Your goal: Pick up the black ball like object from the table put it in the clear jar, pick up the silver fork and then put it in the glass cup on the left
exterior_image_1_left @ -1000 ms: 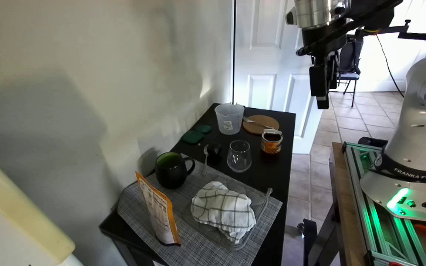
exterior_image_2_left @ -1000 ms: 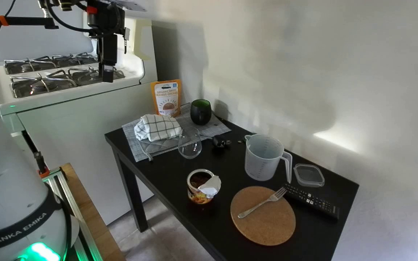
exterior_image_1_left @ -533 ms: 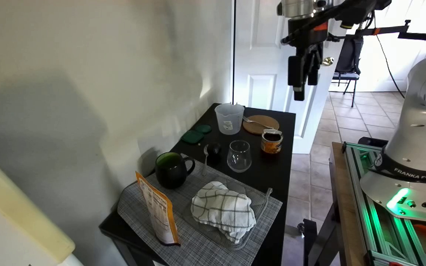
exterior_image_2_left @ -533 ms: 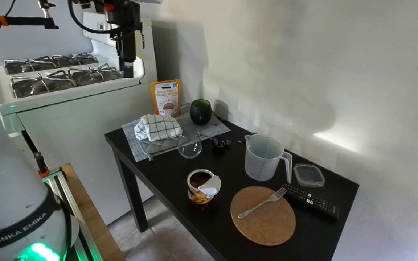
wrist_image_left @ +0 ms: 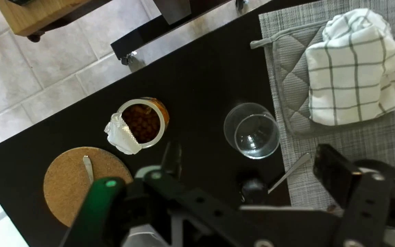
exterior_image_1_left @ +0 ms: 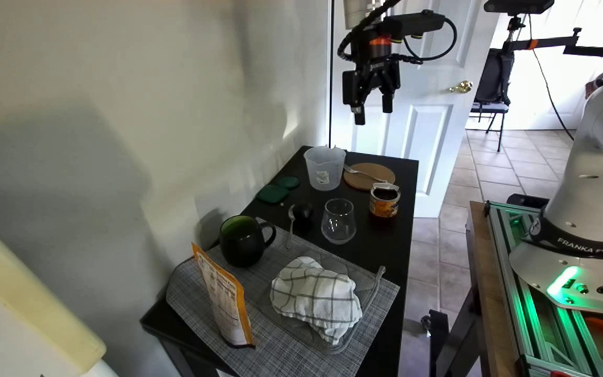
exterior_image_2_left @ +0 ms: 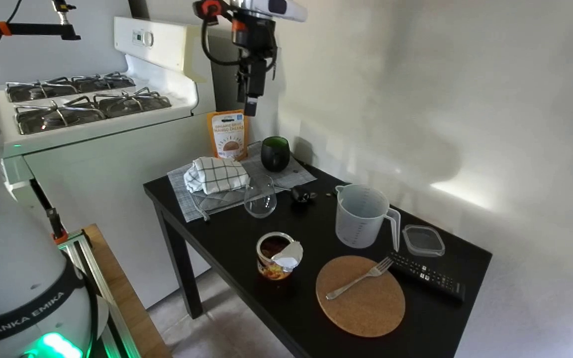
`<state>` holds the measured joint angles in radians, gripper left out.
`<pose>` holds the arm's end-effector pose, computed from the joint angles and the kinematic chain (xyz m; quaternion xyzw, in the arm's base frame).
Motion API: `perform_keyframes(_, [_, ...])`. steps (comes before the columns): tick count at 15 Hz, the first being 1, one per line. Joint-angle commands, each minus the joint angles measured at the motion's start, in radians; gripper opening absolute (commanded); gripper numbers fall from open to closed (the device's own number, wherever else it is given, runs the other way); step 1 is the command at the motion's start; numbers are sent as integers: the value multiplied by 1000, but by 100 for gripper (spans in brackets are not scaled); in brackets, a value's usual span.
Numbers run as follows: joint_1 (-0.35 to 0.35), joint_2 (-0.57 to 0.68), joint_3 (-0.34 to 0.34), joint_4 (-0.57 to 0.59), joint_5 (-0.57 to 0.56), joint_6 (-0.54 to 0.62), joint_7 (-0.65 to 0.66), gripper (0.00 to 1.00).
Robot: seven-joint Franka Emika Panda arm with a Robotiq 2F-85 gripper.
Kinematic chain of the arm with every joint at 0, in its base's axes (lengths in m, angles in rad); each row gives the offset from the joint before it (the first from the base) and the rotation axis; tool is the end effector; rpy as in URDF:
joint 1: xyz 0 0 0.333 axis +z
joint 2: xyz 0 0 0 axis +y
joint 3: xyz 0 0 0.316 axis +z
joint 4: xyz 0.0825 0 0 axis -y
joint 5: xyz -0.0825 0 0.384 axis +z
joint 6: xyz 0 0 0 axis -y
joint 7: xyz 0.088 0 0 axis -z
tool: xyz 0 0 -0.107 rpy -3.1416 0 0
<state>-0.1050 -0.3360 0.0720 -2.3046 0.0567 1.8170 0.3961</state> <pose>0.4307 -0.0081 0.4664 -0.9715 0.2239 0.0775 0.0012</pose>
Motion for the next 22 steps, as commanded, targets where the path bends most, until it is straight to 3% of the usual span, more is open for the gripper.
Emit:
perform_keyframes(1, [-24,214,-61,133,32,7,64,100])
perform_keyframes(2, [-21,242,-77,149,54,-8,66,100])
perform_keyframes(3, [-7,157,-73,89,17,4,33,100])
perform_keyframes(8, [-6,254,-96,148,38,3,48,100])
perform_keyframes(10, [-4,254,-101,112,71,147,61,100])
perform_keyframes(14, [-3,378,-113,101,149,448,38,100])
perform_keyframes(22, [52,703,-92,160,243,698,-2,100])
